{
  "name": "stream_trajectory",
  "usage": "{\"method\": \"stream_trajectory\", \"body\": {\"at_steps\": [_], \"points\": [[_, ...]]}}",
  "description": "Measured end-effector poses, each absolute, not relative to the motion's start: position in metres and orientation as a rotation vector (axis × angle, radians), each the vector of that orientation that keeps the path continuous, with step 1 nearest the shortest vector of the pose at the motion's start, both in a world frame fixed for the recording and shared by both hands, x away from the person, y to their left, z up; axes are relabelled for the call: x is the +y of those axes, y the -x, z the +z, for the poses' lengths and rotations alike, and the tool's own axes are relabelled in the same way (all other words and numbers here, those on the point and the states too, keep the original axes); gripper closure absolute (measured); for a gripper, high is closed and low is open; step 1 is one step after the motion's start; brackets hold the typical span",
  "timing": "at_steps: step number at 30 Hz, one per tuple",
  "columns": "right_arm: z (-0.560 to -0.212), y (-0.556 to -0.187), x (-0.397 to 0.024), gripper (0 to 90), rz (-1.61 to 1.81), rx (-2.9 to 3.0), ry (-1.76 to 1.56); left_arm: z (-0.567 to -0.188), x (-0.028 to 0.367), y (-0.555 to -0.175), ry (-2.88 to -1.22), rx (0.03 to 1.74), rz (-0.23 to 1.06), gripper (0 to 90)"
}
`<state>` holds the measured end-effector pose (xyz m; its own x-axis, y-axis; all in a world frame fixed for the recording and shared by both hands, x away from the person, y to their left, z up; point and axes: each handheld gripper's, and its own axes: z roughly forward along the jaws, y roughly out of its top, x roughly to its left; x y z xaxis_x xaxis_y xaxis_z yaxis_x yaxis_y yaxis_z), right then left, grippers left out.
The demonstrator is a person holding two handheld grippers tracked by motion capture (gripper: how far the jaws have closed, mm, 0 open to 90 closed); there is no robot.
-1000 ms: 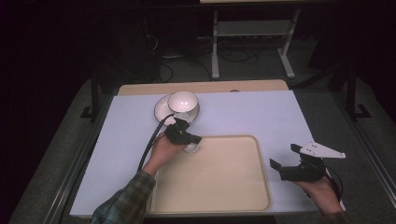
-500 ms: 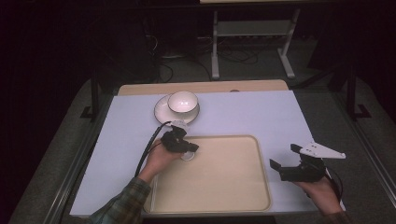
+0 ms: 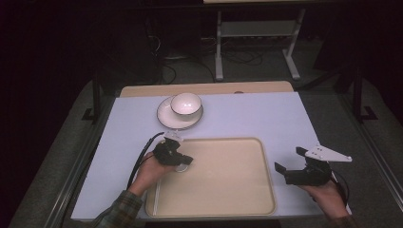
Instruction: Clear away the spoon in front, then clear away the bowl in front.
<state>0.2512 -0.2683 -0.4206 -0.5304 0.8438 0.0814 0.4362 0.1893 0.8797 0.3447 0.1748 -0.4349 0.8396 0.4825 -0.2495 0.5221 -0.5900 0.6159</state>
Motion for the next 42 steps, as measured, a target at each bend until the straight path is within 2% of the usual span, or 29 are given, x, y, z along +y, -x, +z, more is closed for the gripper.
{"method": "stream_trajectory", "body": {"at_steps": [13,28,34,37,38,40,42], "points": [[-0.420,-0.251,-0.268,0.0,1.289,2.047,-1.198,-0.436,0.195,-0.324,-2.322,0.747,-0.077,89.9],[-0.421,-0.252,-0.267,0.0,1.288,2.057,-1.191,-0.428,0.206,-0.325,-2.282,0.747,-0.070,89.0],[-0.421,-0.250,-0.266,0.0,1.287,2.064,-1.187,-0.418,0.215,-0.328,-2.249,0.752,-0.059,75.1],[-0.421,-0.250,-0.267,0.0,1.292,2.059,-1.189,-0.415,0.217,-0.329,-2.254,0.757,-0.043,62.5],[-0.421,-0.249,-0.267,0.0,1.290,2.059,-1.191,-0.414,0.218,-0.330,-2.252,0.757,-0.033,53.8],[-0.421,-0.249,-0.268,0.0,1.289,2.059,-1.192,-0.412,0.220,-0.331,-2.235,0.769,-0.020,50.4],[-0.421,-0.249,-0.268,0.0,1.285,2.059,-1.194,-0.409,0.222,-0.333,-2.228,0.779,-0.005,39.2]]}}
